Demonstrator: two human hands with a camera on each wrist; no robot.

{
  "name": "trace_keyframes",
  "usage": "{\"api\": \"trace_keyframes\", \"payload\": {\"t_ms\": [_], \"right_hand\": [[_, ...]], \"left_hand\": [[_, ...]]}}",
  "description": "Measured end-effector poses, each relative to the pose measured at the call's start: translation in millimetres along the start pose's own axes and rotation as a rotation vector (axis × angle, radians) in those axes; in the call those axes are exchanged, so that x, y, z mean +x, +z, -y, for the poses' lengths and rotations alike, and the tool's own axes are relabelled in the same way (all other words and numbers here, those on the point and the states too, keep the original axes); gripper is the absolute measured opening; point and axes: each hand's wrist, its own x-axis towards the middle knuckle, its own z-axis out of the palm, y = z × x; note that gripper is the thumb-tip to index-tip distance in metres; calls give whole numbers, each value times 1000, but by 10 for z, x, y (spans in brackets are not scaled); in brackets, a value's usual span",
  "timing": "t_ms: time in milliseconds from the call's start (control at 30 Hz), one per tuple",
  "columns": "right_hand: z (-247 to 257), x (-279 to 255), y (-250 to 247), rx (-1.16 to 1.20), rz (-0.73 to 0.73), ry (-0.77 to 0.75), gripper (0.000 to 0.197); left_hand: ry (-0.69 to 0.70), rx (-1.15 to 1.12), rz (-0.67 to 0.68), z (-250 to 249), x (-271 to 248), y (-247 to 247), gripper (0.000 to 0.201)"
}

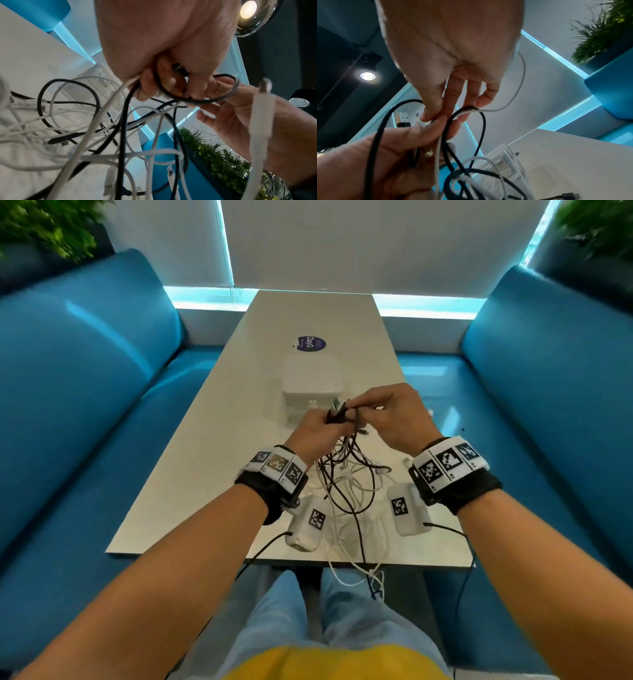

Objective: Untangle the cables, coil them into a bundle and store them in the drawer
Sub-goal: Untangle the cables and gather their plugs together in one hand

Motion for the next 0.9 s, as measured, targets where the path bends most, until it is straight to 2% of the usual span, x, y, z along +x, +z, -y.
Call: {"api": "trace_keyframes", "payload": {"t_ms": [67, 133, 200, 233, 400, 600, 800, 900], "right_hand": [[-24, -11, 34, -25, 56, -12, 22], [-100, -16, 51, -128, 140, 0, 31], [-175, -37, 61, -240, 195, 19, 22], [-211, -56, 58, -276, 201, 31, 18], [-561, -177, -7, -356, 236, 217, 22], [-1004, -315, -93, -465, 261, 442, 20], [-1049, -347, -108, -520, 254, 523, 19], [-1008, -322, -109, -574, 269, 515, 22]], "left_hand": [[-2, 29, -56, 42, 20, -2, 18], [-3, 0, -95, 83, 26, -37, 13], [1, -74, -129, 104, 4, -84, 10], [4, -111, -150, 110, -12, -116, 11], [-68, -262, -239, 236, -71, -375, 15], [-147, -296, -292, 502, -161, -577, 18], [-220, -362, -369, 747, -236, -611, 21], [-221, -401, -393, 748, -244, -588, 20]]}}
